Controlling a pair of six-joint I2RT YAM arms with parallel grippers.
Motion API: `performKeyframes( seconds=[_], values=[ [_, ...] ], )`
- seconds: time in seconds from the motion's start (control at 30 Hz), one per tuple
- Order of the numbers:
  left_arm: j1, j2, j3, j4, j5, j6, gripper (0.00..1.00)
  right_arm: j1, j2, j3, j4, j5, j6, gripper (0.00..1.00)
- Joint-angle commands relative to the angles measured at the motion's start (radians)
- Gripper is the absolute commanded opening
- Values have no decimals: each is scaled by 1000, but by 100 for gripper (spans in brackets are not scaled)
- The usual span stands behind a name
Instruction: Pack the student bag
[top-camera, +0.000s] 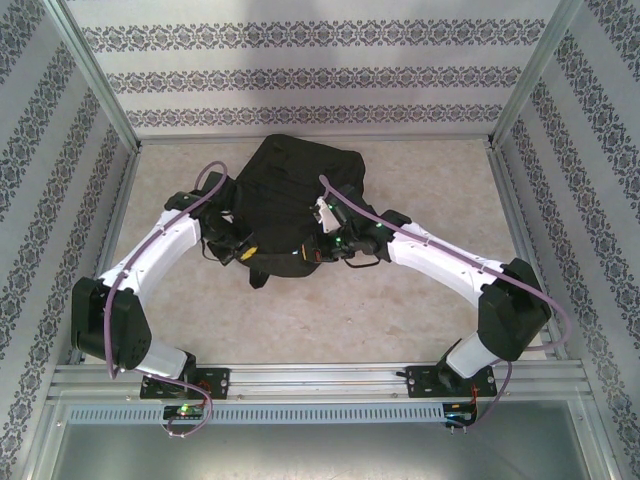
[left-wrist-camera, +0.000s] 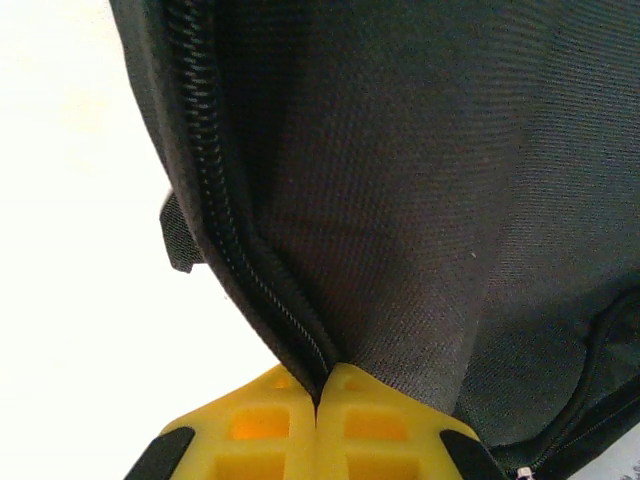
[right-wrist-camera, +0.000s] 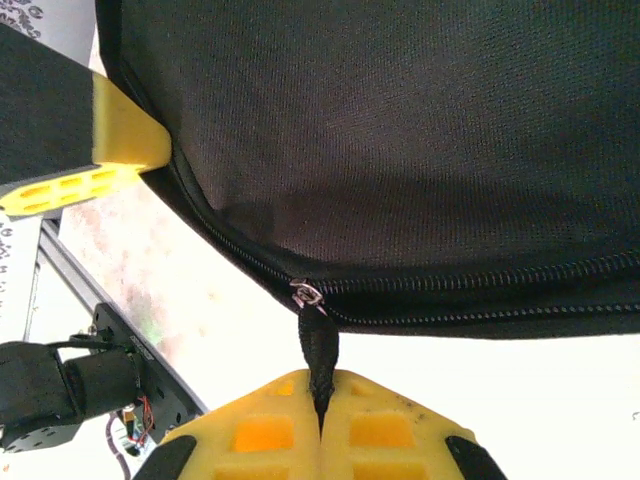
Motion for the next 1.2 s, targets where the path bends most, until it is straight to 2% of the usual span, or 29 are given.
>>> performKeyframes(
  seconds=[0.0,0.2,0.33,0.43,0.6,0.77,1.17],
  values=[
    [16,-5,105,-146,-171,115,0,23,-17,83,-20,-11,-47,0],
    [91,2,200,-191,-190,172,0,88,110,231,3,-51,10,0],
    [95,9,218,-206,-186,172,16,106,207,327,54,-74,93,0],
    [96,-19,180,-208,-151,128,32,106,248,357,105,-91,155,0],
    [77,-121,15,-119,2,-87,47,106,263,370,95,-83,154,0],
    [17,-153,-73,-24,66,-251,52,106,259,349,100,-79,154,0],
    [-7,-86,-70,28,29,-275,52,96,236,301,123,-78,158,0]
  ],
)
